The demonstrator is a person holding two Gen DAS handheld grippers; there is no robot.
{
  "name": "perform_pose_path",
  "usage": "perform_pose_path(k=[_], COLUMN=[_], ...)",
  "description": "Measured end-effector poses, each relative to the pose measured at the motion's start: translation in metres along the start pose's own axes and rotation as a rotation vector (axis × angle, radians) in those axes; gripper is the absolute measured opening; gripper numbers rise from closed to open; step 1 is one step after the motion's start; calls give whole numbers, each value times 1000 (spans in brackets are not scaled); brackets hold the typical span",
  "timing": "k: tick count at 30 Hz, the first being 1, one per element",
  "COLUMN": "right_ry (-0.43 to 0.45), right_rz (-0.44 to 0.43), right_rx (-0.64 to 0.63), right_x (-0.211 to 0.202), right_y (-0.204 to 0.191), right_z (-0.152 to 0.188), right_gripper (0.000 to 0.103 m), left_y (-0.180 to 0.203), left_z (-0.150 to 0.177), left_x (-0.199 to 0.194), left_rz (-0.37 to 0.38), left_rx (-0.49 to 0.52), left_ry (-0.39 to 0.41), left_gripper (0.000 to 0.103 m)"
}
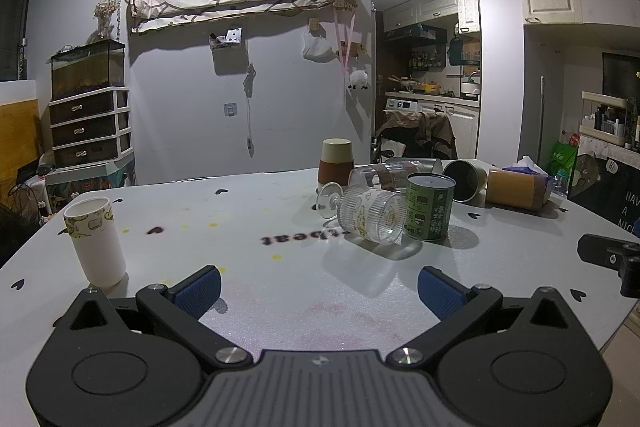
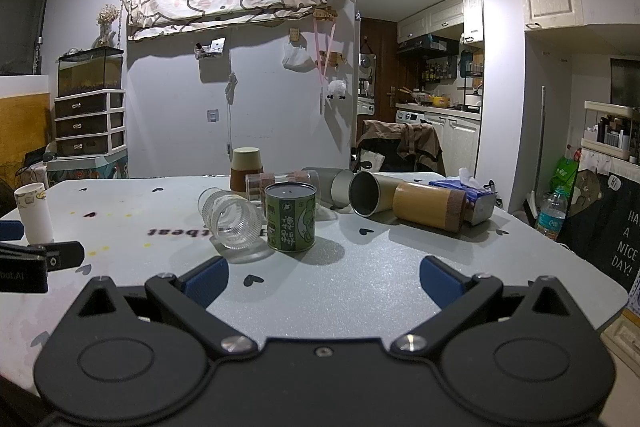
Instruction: Flip cup upright
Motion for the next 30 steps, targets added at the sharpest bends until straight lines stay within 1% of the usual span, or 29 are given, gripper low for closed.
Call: perform_pose_path(k=[30], right_ry=[-4], right_rz=[2], right_rx=[3], right_x=[3], right_y=[0], right_z=[3], right_gripper=[103], left_y=[0], left_z=[0], left_x=[0], left_rz=[-1], left_rx=[-1], left_ry=[4], left_gripper=[103])
Point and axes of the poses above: each gripper's, at about its wrist camera, not at the fingertips, and x roughly the way its jaws point, y to its right, z to its underside, the point moved 9 cm from there along x, roughly the way its jaws point, and after that the axes turned 2 degrees about y, right-handed, at the moved point
